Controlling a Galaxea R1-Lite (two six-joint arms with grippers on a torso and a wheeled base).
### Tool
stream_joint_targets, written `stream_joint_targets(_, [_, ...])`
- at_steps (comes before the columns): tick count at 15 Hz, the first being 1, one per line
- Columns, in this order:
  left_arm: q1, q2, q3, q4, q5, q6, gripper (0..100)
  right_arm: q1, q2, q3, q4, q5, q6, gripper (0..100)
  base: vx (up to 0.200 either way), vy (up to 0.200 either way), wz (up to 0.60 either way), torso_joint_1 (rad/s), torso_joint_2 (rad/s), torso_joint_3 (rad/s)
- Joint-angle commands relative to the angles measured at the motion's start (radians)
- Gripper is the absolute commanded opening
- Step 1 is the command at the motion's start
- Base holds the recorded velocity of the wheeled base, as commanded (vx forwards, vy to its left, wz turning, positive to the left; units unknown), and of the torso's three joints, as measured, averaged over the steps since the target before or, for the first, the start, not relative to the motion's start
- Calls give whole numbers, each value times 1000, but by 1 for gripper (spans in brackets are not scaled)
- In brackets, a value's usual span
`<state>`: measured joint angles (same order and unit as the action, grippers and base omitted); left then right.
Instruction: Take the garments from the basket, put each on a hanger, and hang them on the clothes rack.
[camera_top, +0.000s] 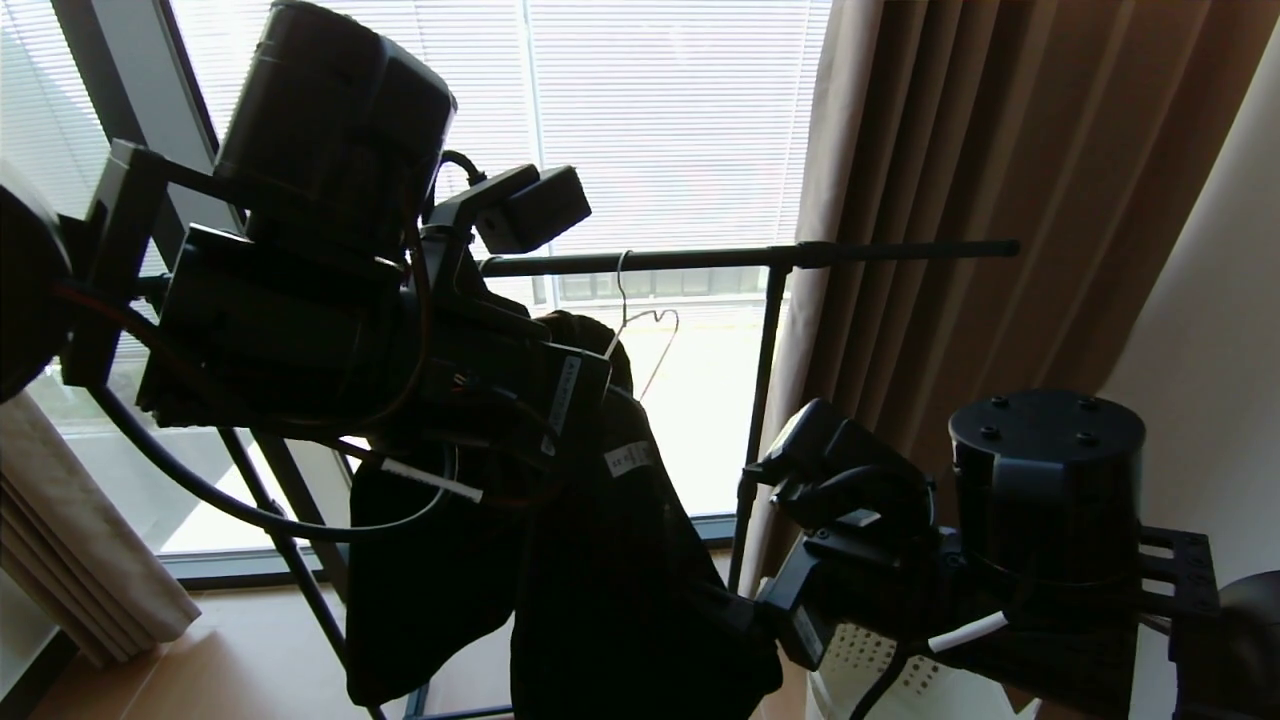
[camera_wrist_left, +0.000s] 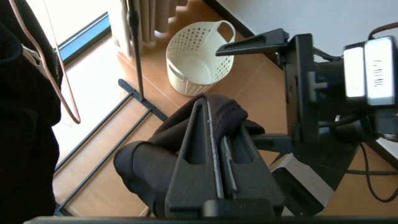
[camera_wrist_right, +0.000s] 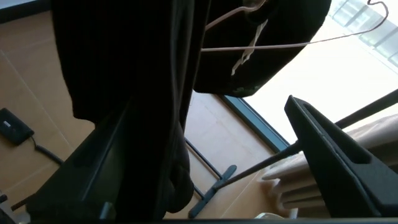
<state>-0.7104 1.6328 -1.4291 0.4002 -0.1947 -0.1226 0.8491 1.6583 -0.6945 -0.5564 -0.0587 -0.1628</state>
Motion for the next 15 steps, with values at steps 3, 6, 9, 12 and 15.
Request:
stream_joint_targets(3, [-1,-19,7,0,-2,4,0,-32,28,-5,-2,2,0,100,0,0,0,0,0,0])
stream_joint_targets(6, [-4,-21,13,0,-3,4,0,-42,51,-3,-4,7,5,0,0,0,0,0,0,0])
stream_joint_targets(9, [-4,-31,27,0,-6,9,0,-53,58,-5,-42,8,25,0,0,0,0,0,0,0])
stream_joint_targets(12, [-3,-27,64,-1,-14,21,0,-110,6,-5,-129,2,131,0,0,0,0,0,0,0])
stream_joint_targets(15, [-1,-28,180,-61,-92,43,0,-131,-75,6,-120,-15,170,0,0,0,0,0,0,0])
